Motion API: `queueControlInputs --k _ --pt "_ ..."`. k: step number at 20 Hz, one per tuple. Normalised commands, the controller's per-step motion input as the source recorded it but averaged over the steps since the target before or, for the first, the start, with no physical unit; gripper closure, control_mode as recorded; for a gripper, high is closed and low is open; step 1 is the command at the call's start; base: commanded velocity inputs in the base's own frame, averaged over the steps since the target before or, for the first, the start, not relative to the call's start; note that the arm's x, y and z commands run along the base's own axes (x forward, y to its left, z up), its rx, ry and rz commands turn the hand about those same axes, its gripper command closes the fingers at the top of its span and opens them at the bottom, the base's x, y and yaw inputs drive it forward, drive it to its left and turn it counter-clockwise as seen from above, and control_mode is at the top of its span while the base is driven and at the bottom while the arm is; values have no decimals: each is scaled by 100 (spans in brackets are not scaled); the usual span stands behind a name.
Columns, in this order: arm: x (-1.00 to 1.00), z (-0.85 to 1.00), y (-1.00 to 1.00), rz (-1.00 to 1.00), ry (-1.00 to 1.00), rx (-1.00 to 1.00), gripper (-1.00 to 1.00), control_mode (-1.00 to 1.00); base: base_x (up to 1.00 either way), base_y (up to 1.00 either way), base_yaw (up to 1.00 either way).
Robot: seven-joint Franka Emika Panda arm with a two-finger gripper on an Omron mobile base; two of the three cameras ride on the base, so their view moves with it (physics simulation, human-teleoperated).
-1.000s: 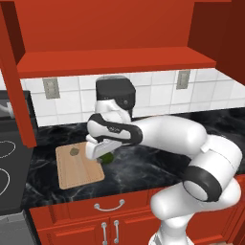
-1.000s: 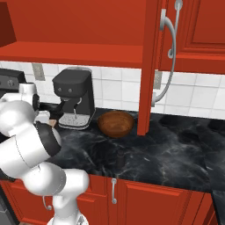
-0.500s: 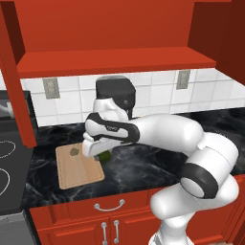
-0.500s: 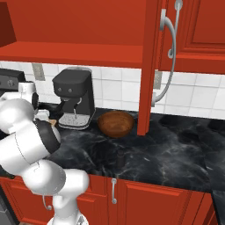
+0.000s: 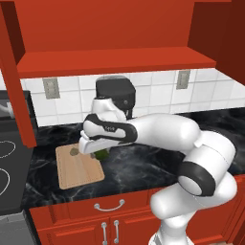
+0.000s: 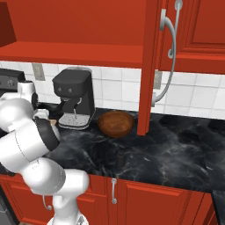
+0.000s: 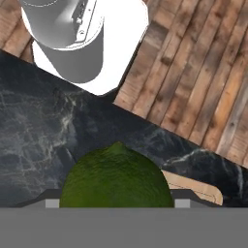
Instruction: Open the cabinet. Place the bowl and condiment on the counter. Then place the lime and garlic on the cutting board.
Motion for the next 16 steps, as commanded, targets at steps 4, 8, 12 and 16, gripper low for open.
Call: queueControlInputs --k 4,8,12,16 --pt "15 0 25 -13 -5 0 100 -100 0 0 0" --pt "13 0 18 -12 -3 0 100 -100 0 0 0" --pt "13 -6 5 -8 -1 0 100 -100 0 0 0" --pt "13 -16 1 -8 0 0 100 -100 0 0 0"
